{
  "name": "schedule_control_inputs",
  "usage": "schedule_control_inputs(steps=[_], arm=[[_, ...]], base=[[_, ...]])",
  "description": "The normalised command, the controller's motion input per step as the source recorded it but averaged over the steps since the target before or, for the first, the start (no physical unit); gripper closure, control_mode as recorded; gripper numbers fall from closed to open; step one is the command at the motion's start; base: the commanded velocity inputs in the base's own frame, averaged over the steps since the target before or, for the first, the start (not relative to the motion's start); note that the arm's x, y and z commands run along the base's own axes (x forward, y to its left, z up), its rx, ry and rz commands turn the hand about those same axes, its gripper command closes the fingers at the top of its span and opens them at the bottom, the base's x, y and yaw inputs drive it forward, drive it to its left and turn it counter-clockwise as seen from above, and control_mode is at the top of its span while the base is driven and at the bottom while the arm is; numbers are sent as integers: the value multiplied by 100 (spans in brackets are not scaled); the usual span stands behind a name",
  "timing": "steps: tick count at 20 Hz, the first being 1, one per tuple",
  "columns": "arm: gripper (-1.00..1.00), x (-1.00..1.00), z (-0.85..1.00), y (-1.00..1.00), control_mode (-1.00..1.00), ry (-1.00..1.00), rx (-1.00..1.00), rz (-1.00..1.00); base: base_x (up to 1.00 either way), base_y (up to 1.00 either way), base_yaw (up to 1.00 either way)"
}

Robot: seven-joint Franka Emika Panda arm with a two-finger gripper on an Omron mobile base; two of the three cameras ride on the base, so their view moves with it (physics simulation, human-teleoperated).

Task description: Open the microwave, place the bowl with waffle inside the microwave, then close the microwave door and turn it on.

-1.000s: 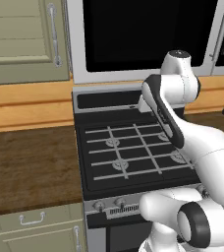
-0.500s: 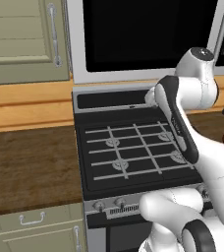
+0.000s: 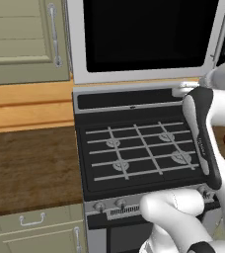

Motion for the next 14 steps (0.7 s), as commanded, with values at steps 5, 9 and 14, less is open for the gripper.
schedule_control_inputs(steps=[5, 9, 14], arm=[[-100, -15, 56, -80, -100, -19, 5, -3], [-100, 0, 67, -68, -100, -10, 2, 0], [-100, 10, 64, -42, -100, 2, 0, -1]], base=[[0, 0, 0], [0, 0, 0], [0, 0, 0]])
